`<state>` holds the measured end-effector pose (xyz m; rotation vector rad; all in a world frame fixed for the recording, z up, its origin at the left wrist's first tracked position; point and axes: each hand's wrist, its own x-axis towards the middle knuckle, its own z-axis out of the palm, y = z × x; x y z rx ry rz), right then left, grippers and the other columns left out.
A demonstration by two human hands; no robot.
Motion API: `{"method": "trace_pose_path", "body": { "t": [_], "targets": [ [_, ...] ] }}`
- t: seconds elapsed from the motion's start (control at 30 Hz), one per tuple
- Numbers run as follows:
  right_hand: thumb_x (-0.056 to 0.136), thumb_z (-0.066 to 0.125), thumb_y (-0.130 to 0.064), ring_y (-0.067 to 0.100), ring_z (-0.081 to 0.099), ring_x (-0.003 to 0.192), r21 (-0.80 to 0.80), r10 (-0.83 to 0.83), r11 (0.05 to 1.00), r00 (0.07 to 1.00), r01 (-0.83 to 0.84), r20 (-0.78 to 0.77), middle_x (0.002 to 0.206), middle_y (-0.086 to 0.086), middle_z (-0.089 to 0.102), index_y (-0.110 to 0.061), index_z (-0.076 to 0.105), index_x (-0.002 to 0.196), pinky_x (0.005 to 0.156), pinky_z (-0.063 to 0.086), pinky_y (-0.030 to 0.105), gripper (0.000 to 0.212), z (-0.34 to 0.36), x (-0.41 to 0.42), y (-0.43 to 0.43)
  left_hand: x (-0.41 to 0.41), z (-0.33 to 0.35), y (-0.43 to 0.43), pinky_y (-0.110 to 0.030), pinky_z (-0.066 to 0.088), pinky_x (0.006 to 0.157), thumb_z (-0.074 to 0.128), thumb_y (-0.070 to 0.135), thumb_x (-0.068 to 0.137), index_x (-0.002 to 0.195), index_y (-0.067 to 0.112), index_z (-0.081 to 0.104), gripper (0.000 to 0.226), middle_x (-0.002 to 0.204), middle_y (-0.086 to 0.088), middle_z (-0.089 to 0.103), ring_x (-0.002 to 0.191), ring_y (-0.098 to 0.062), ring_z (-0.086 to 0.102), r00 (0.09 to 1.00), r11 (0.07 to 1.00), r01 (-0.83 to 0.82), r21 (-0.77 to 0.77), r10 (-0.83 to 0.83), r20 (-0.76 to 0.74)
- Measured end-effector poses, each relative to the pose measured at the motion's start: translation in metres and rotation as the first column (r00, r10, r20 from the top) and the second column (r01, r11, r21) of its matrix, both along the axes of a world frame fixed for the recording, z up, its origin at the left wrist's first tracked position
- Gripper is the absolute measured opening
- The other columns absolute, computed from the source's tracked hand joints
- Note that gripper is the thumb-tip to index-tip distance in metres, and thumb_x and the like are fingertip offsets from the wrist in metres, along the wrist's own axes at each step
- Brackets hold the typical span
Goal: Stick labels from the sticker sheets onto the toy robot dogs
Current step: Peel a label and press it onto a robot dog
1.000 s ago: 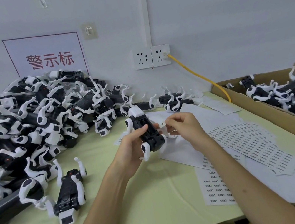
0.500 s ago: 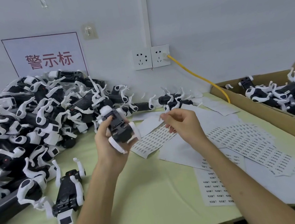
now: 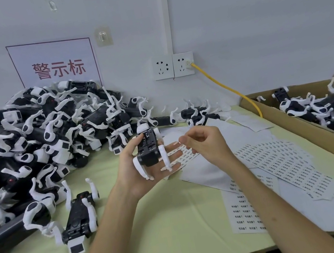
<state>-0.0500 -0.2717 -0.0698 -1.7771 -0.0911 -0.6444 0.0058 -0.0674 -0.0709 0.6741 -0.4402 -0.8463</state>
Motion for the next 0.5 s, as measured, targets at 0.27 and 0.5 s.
{"method": "trace_pose_path", "body": {
  "t": [0.27,0.5],
  "targets": [
    [0.073,0.079,-0.052,0.009,0.058,0.056,-0.006,-0.030,1.000,1.000,0.030,-0.002,0.066,-0.005,0.067,-0.013,0.075,0.078,0.059,0.049,0.021,0.040,-0.001,0.001,-0.002,-0.004,0.002,-0.003,-0.057,0.043,0.110,0.051,0.043,0.095,0.100,0.012,0.080,0.043,0.108,-0.009,0.077,0.119,-0.041,0.067,0.992,0.993,-0.119,0.001,0.119,0.032],
    [0.101,0.064,-0.027,0.016,0.062,0.055,0.102,-0.001,0.995,0.997,0.009,-0.081,0.066,0.000,0.069,-0.013,0.075,0.077,0.059,0.053,0.025,0.029,-0.003,0.004,0.000,-0.012,0.008,-0.008,-0.044,0.055,0.099,0.045,0.047,0.096,0.104,0.011,0.079,0.050,0.123,-0.016,0.073,0.124,-0.037,0.066,0.959,0.962,-0.267,0.049,0.261,0.106]
  ]
}}
